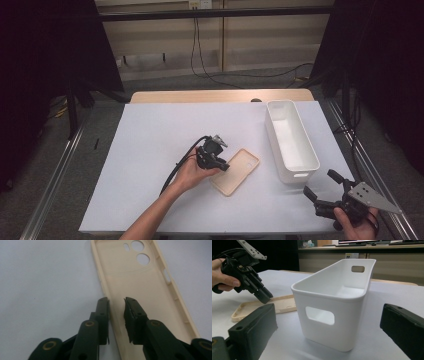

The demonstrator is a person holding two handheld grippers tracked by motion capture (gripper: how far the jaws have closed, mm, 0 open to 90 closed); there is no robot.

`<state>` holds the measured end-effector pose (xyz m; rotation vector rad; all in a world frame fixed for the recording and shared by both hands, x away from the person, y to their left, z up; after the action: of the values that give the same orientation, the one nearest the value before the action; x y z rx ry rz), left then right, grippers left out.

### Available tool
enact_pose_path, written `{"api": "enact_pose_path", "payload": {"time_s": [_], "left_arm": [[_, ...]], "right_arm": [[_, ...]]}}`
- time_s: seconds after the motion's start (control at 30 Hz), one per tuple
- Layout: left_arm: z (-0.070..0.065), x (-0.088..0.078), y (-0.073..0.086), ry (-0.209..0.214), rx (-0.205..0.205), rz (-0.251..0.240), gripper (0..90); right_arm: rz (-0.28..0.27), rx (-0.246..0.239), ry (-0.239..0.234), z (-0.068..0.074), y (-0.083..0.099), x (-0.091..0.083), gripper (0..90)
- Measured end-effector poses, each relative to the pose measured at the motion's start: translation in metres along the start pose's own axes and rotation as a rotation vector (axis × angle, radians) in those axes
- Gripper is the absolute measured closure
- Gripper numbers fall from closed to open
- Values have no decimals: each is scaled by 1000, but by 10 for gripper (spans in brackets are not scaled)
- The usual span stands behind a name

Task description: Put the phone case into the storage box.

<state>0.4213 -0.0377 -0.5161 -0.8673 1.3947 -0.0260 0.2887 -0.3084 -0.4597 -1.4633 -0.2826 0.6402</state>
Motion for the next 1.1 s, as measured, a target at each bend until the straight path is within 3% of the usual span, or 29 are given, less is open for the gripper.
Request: {"api": "enact_pose_path", "payload": {"time_s": [0.53,1.1], "left_arm": [[2,0,-1,-3,-44,16,834],[1,0,-2,-37,-20,23,858]], "right_arm": [[-4,7,3,-1,0,0,5],[-2,-1,2,-1,0,0,4]]}}
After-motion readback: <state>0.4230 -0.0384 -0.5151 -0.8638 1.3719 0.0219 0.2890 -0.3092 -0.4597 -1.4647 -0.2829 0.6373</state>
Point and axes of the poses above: each handheld gripper's, and its own axes: x roughly forward along the jaws, y roughly out of its underside, z roughly to its left, the point moved 9 cm from there along x, roughly forward along the jaws, and after that the axes turned 9 degrees about -y, right-handed, at the moved point
